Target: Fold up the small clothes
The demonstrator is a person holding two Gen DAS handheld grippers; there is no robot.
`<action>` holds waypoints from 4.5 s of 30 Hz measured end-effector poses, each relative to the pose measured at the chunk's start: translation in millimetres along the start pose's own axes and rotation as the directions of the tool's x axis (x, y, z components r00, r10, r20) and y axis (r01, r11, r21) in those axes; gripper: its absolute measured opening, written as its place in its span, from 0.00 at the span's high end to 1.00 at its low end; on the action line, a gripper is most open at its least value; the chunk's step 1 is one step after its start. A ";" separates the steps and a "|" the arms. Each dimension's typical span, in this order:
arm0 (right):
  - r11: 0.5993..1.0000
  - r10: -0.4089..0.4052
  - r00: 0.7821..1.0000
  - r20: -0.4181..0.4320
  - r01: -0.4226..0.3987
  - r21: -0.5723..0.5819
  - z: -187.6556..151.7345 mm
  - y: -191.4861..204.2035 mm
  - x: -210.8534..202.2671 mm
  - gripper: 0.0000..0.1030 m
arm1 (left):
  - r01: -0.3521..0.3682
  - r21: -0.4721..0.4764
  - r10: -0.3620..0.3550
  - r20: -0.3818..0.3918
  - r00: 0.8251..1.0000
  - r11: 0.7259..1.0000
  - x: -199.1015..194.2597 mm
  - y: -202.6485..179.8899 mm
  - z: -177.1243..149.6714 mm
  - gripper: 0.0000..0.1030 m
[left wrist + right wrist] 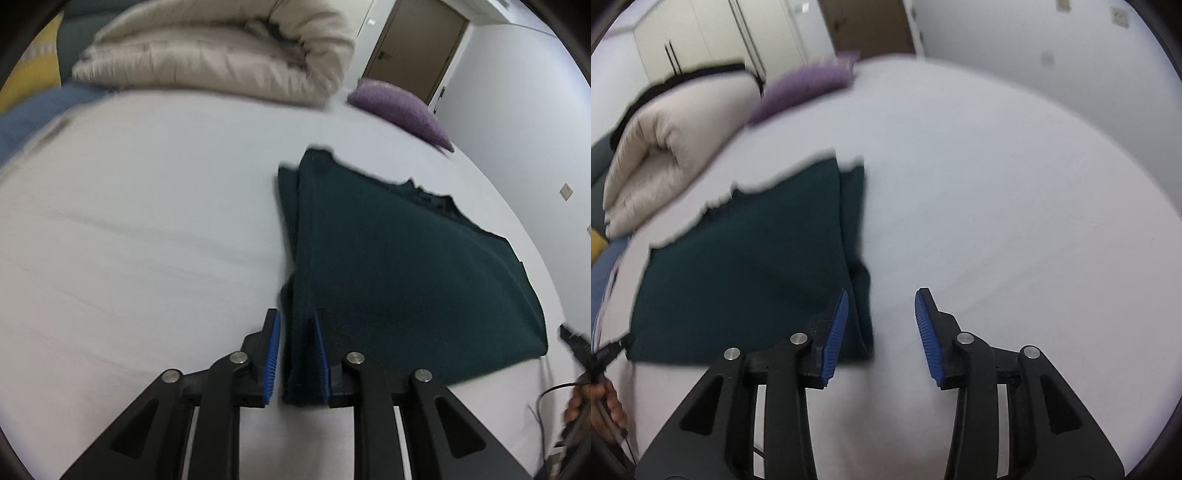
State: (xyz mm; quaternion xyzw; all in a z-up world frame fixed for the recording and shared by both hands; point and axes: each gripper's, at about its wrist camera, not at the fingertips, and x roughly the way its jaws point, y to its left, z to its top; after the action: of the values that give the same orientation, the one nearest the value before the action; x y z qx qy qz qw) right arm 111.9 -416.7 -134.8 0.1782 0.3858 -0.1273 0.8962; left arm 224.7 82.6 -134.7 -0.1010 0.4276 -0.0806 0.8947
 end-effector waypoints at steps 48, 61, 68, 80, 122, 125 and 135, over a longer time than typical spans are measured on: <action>0.803 0.595 0.766 -0.243 -0.556 0.215 -7.0 81.8 153.8 0.80 | -0.068 0.259 0.076 -0.022 0.997 0.963 48.6 -109.0 -30.0 0.56; 0.832 0.407 0.913 0.005 -0.373 0.410 19.8 -125.0 94.5 0.80 | -0.061 0.252 0.069 -0.023 0.997 0.966 52.5 -104.5 -27.2 0.56; 0.853 0.399 0.916 0.029 -0.383 0.355 15.3 -98.3 39.6 0.76 | -0.063 0.251 0.072 -0.026 0.997 0.966 52.1 -104.2 -25.0 0.56; 0.836 0.500 0.859 -0.108 -0.446 0.321 -0.1 -39.0 74.6 0.65 | -0.027 0.135 0.029 -0.017 0.999 0.990 31.8 -47.1 -23.6 0.47; 0.834 0.453 0.864 -0.220 -0.324 0.446 68.0 -52.7 151.8 0.86 | 0.151 0.073 -0.143 -0.107 0.984 0.986 72.7 -105.9 1.3 0.44; 0.900 0.354 0.904 -0.240 -0.260 0.349 76.1 -33.9 142.6 0.86 | 0.174 0.046 -0.168 -0.104 0.980 0.984 70.2 -101.4 3.2 0.44; 0.923 0.198 0.953 -0.230 -0.260 -0.282 92.0 175.2 92.5 0.87 | 0.308 -0.145 -0.318 -0.056 0.946 0.940 42.3 -57.9 24.9 0.43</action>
State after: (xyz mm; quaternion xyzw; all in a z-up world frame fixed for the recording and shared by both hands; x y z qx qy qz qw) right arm 297.4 -305.1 -105.5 0.0914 0.4643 0.0591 0.8790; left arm 267.1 19.7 -136.6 -0.2245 0.4453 -0.1969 0.8441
